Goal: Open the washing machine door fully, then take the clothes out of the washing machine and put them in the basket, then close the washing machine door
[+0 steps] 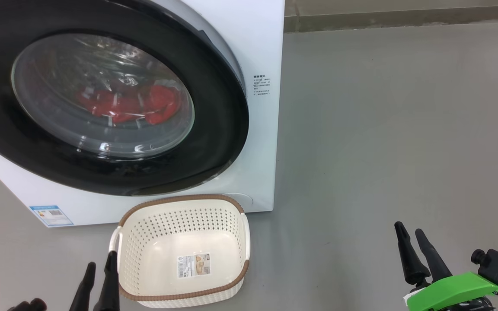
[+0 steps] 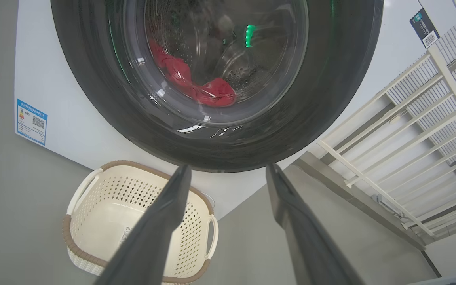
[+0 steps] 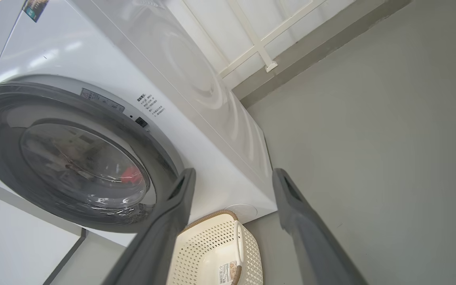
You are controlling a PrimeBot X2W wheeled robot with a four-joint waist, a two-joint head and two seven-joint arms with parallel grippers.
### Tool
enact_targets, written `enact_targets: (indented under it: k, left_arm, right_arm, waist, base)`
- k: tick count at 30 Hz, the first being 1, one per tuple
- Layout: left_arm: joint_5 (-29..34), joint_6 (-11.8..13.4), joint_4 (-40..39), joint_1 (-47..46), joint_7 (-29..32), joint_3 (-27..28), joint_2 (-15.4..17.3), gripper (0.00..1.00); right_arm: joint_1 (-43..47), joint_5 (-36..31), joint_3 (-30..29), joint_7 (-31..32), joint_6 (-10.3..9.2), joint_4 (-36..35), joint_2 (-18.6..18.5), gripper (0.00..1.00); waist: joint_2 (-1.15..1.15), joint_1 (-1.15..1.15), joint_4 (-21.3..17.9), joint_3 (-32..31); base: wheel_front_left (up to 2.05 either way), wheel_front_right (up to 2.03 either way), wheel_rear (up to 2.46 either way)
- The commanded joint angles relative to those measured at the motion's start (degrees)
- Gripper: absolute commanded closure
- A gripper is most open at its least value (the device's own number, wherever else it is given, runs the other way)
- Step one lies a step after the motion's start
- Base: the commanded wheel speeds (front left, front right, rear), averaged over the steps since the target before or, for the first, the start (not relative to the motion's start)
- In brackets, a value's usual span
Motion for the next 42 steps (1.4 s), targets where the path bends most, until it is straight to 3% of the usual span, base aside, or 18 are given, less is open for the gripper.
enact_targets:
  k: [1,42]
  left_arm:
    - [2.2,0.0,-1.9,-0.3,-0.7,1.4,0.7,0.00]
    - [28.6,-0.4,-2.0,1.4,-7.5,1.9,1.0,0.00]
  right_arm:
    - [-0.4,-2.2,1.0,-0.9,0.02,-1.9,-0.9,0.00]
    - [2.5,-25.8,-0.1,-7.6,0.03,-5.5,-0.8,0.00]
  waist:
    - [0.00,0.00,0.0,0.0]
    - [0.00,0.00,-0.7,1.3]
  base:
    - [0.00,0.00,0.00]
    - [0.00,0.00,0.00]
